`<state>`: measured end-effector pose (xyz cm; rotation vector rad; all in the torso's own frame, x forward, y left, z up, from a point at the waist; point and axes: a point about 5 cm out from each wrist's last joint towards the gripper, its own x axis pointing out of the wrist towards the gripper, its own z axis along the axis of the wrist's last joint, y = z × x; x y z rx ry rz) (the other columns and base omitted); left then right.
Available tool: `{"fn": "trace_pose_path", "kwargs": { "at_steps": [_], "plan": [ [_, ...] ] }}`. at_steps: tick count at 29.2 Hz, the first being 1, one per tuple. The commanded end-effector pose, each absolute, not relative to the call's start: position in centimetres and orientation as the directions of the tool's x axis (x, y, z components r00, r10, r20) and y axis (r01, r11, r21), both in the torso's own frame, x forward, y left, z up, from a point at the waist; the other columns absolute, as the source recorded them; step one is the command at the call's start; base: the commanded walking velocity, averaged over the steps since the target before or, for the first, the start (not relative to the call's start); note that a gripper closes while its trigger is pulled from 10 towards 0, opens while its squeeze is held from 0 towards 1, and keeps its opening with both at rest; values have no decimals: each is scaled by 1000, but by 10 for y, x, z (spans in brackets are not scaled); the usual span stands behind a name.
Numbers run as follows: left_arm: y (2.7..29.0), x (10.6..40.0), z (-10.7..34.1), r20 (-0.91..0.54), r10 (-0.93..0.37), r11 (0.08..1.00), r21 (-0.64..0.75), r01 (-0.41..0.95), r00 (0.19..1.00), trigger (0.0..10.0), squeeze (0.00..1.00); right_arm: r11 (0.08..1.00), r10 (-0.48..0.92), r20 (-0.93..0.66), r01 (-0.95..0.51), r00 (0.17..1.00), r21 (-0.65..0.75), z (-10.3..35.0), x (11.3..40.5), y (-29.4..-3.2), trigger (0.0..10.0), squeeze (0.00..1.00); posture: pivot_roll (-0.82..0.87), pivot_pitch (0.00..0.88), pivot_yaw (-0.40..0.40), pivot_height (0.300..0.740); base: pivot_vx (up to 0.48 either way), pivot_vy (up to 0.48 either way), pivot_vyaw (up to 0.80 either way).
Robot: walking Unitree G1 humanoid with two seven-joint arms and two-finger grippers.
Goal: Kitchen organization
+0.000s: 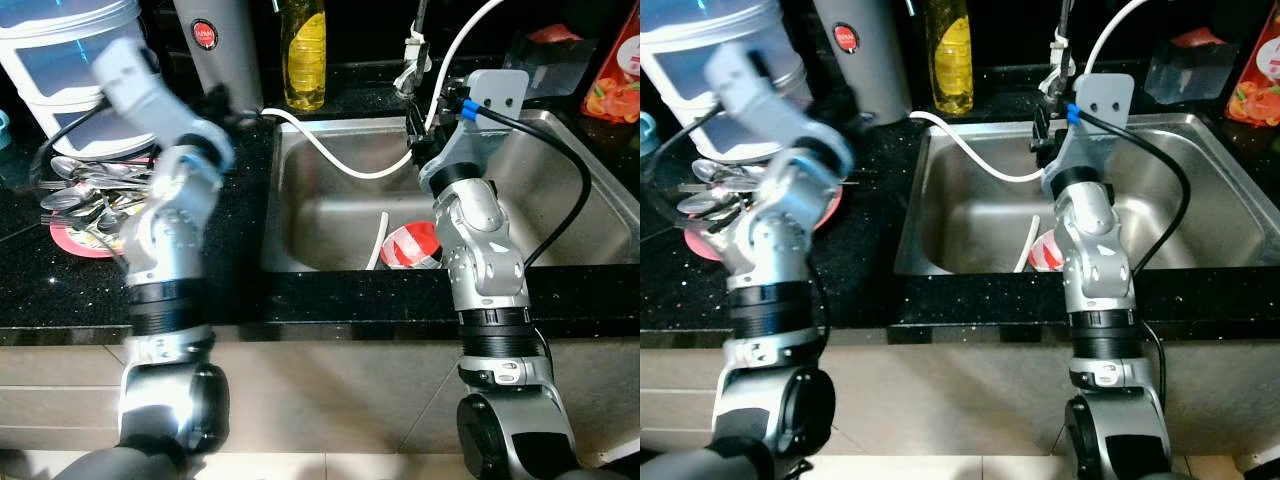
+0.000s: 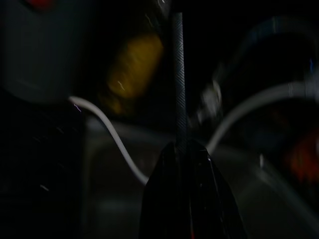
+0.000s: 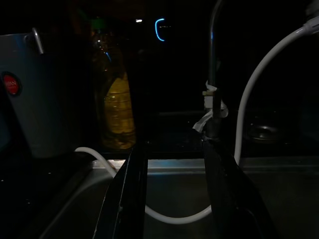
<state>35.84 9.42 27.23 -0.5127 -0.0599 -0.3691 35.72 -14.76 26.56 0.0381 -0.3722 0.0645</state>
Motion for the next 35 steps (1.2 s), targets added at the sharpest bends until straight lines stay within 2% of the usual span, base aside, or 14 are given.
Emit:
{"fn": "trace_pose_path", "kwargs": {
  "at_steps": [1,2,3,4,10,13,14,16,20,23,24,26,32,35],
  "plan": [
    [91,361,255,72,-358,838,-416,354,931,10000,0,997,66,360,-76,931,15,267,358,-145,10000,0,-49,0,69,740,0,0,0],
    [88,361,249,50,-371,849,-386,361,927,10000,0,997,66,360,-75,931,11,267,358,-145,10000,0,-49,0,69,740,0,0,0],
    [85,363,239,2,-375,884,-299,358,927,10000,510,998,61,355,-66,933,0,266,358,-146,10000,0,-53,1,75,740,0,0,0],
    [83,364,222,-76,-363,927,-126,353,929,10000,1000,999,43,337,-38,940,-19,263,359,-148,10000,0,-55,2,78,740,0,0,0],
    [84,361,215,-94,-356,934,-45,354,930,10000,1000,1000,20,323,-16,946,-15,260,359,-151,10000,0,-55,4,81,740,0,0,0],
    [89,356,233,42,-347,936,-47,349,937,10000,1000,1000,14,322,-12,947,-8,260,359,-153,10000,0,-52,7,80,740,0,0,0],
    [96,353,245,119,-305,950,-37,312,945,10000,0,1000,15,323,-14,946,-3,260,359,-153,10000,0,-44,7,78,740,0,0,0],
    [114,351,260,219,-189,981,5,193,957,10000,0,1000,22,327,-25,945,6,260,359,-151,10000,0,-40,7,77,740,0,0,0],
    [155,350,265,246,49,999,5,-52,968,10000,0,999,39,336,-47,941,14,261,358,-146,10000,0,-29,5,76,740,0,0,0],
    [205,349,248,95,335,941,5,-337,937,10000,0,998,53,343,-63,938,18,261,358,-144,10000,0,-15,4,74,740,0,0,0],
    [205,349,248,95,335,941,5,-337,937,10000,0,998,53,343,-63,938,18,261,358,-144,10000,0,-15,4,74,740,0,0,0],
    [232,342,235,-15,466,883,-53,-466,885,10000,0,997,60,346,-72,937,23,262,358,-142,10000,0,-10,1,75,740,0,0,0],
    [245,330,226,-55,537,837,-93,-540,842,10000,0,997,63,347,-77,936,26,262,358,-142,10000,0,-6,0,74,740,0,0,0],
    [250,318,220,-97,591,780,-186,-598,801,10000,0,996,66,345,-81,936,28,261,359,-142,10000,0,3,0,72,740,0,0,0]
  ]
}}
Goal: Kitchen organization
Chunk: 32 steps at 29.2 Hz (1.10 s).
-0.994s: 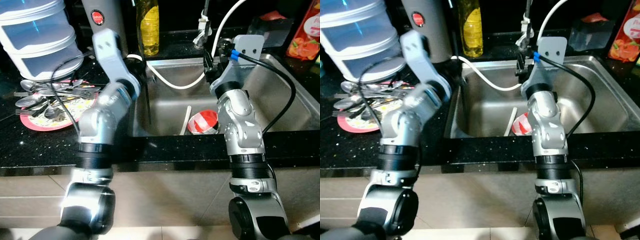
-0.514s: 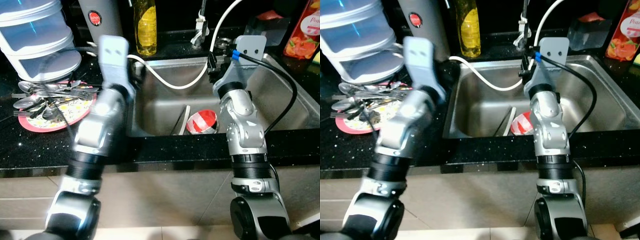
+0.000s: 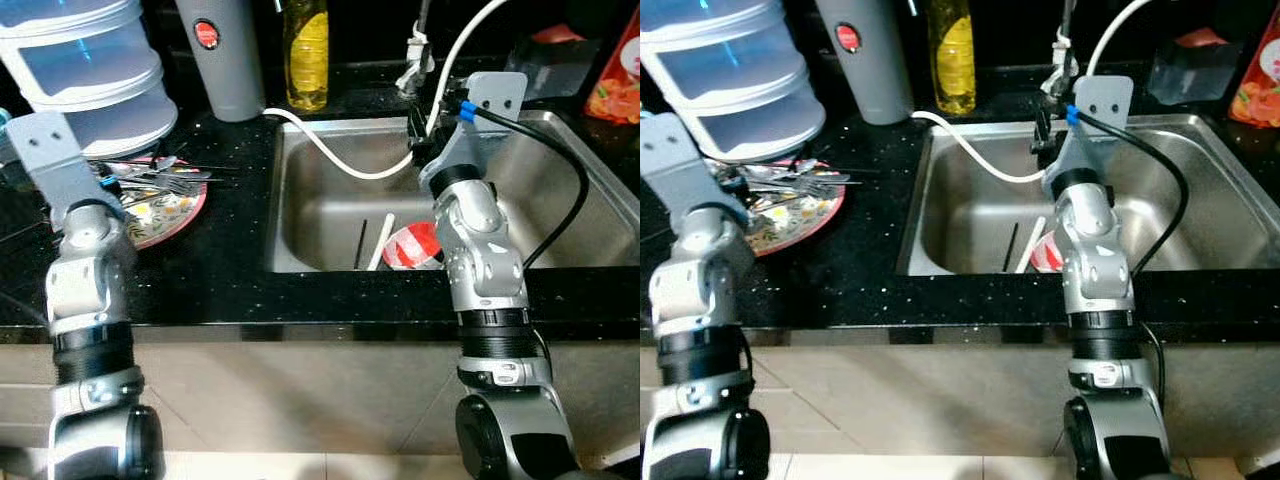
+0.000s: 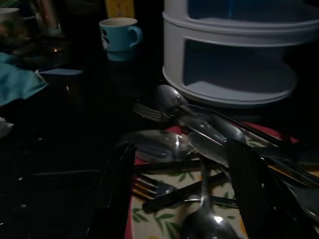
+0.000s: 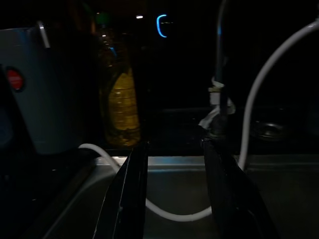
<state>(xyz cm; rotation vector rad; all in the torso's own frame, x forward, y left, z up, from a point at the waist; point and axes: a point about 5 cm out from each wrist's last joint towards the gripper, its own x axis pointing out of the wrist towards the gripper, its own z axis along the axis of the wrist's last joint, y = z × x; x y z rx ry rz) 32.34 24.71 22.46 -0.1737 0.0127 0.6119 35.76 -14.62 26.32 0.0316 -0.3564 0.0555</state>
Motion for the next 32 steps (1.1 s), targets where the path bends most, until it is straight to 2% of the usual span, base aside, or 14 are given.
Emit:
{"fn": "trace_pose_path", "kwargs": {
  "at_steps": [1,4,7,9,15,23,24,25,26,29,30,31,32],
  "plan": [
    [251,313,217,-121,615,742,-247,-623,780,10000,0,996,70,344,-85,936,29,261,359,-141,10000,0,8,0,68,740,0,0,0],
    [250,309,211,-171,606,709,-326,-625,777,10000,0,995,80,342,-96,936,30,260,360,-138,10000,0,12,0,65,740,0,0,0],
    [246,311,208,-194,568,714,-367,-596,800,10000,0,994,85,342,-101,936,29,261,360,-137,10000,0,14,0,63,740,0,0,0],
    [233,316,197,-271,419,685,-532,-498,866,10000,0,994,94,346,-110,934,27,261,361,-136,10000,0,14,0,61,740,0,0,0],
    [230,318,190,-320,343,649,-599,-469,883,10000,0,993,97,348,-113,932,26,262,361,-136,10000,0,13,0,59,740,0,0,0],
    [225,319,185,-360,267,671,-596,-441,894,10000,0,993,102,351,-118,931,25,262,362,-135,10000,0,12,0,57,740,0,0,0],
    [225,319,183,-373,257,661,-605,-444,891,7529,0,993,102,352,-118,931,25,262,362,-135,10000,0,11,0,57,740,0,0,0],
    [225,319,181,-383,246,654,-613,-444,890,4118,0,993,102,352,-118,930,25,262,362,-135,10000,0,10,0,56,740,0,0,0],
    [223,319,180,-396,229,637,-630,-444,889,1882,0,993,101,352,-118,931,25,262,362,-135,10000,0,10,0,54,740,0,0,0],
    [223,320,178,-415,210,604,-657,-451,886,2000,0,993,102,351,-118,931,24,263,362,-136,10000,0,10,0,52,740,0,0,0],
    [223,321,179,-418,209,591,-666,-455,884,2706,0,993,102,351,-118,931,23,263,362,-136,10000,0,10,0,48,740,0,0,0],
    [223,321,179,-418,209,591,-666,-455,884,2706,0,993,102,351,-118,931,23,263,362,-136,10000,0,10,0,48,740,0,0,0],
    [225,322,180,-418,216,579,-673,-461,882,3255,0,993,103,351,-118,931,23,263,362,-136,10000,0,11,0,45,740,0,0,0]
  ]
}}
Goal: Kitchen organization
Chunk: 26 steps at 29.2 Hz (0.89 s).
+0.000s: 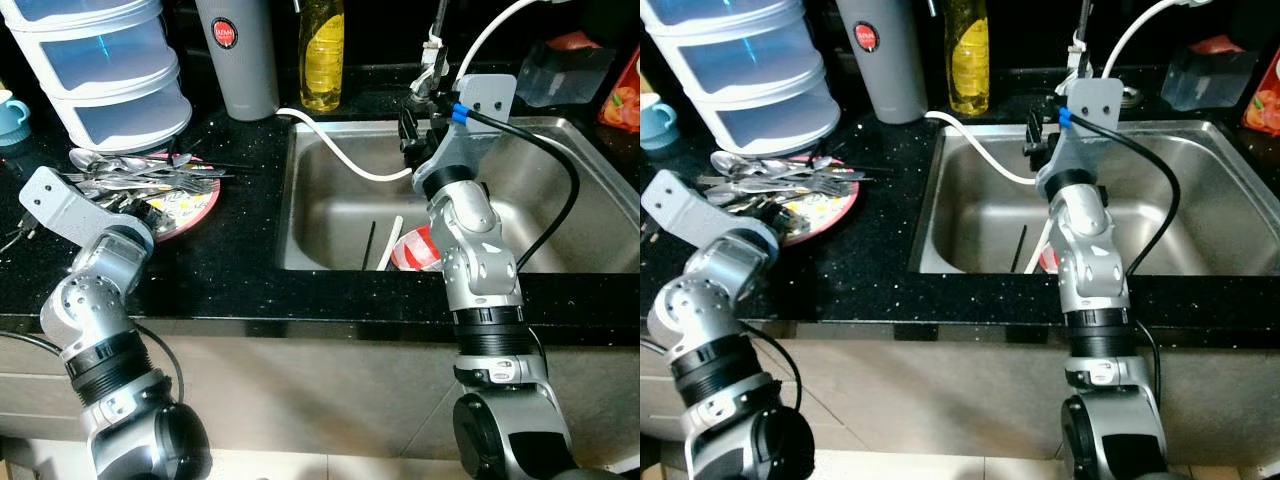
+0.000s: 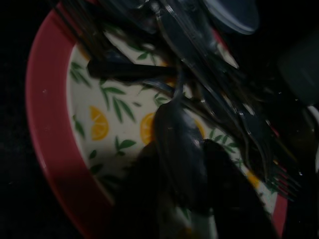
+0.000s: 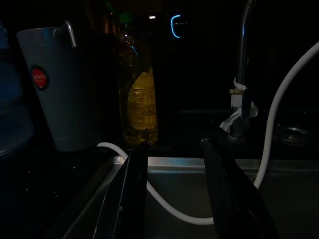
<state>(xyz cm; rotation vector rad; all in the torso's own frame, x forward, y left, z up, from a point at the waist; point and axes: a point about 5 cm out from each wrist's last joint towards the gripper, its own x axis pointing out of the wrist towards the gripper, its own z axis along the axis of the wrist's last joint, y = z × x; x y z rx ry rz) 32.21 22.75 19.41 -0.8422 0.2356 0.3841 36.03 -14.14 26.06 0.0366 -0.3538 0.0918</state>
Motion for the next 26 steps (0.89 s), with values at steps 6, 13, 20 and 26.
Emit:
{"fn": "trace_pose_path", "kwargs": {
  "at_steps": [6,13,20,26],
  "plan": [
    [232,333,190,-411,235,524,-709,-471,881,980,0,992,109,350,-124,930,21,263,363,-134,10000,0,5,0,42,740,0,0,0],
    [235,335,213,-265,340,614,-664,-426,902,157,0,993,99,353,-114,930,19,264,363,-137,10000,0,-2,0,43,740,0,0,0],
    [233,330,258,-8,517,728,-523,-444,856,10000,0,993,105,353,-119,930,18,264,364,-136,10000,0,-1,0,40,740,0,0,0],
    [231,328,269,82,581,778,-348,-523,810,10000,0,993,103,355,-118,929,19,264,364,-136,10000,0,-4,0,44,740,0,0,0]
  ]
}}
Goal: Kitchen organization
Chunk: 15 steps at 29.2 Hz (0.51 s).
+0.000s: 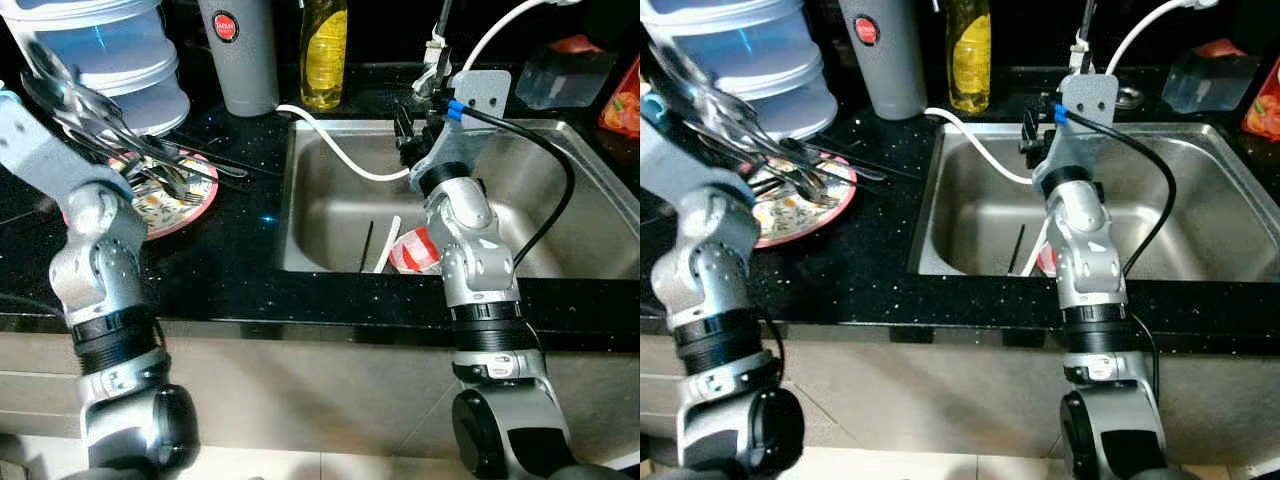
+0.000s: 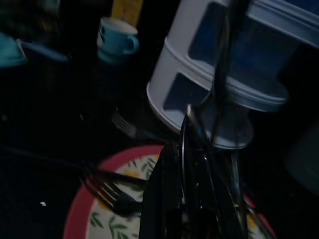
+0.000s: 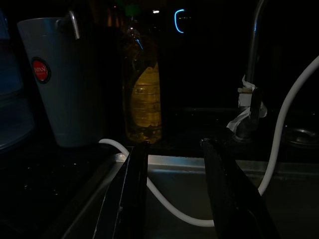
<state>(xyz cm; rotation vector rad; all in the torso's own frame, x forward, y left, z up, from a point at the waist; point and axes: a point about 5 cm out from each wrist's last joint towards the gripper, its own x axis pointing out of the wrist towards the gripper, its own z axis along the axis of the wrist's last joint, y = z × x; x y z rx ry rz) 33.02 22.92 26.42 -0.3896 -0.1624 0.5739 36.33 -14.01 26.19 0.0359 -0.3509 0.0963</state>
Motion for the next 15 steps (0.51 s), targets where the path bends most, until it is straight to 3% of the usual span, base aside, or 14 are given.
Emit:
{"fn": "trace_pose_path", "kwargs": {
  "at_steps": [1,10,15],
  "plan": [
    [231,328,269,82,581,778,-348,-523,810,10000,0,993,103,355,-118,929,19,264,364,-136,10000,0,-4,0,44,740,0,0,0],
    [232,324,283,223,607,793,-229,-565,762,10000,0,993,96,353,-112,931,26,263,363,-136,10000,0,-5,0,49,740,0,0,0],
    [220,325,297,334,536,842,-148,-518,775,10000,0,993,93,351,-110,932,30,262,363,-136,10000,0,-5,0,52,740,0,0,0]
  ]
}}
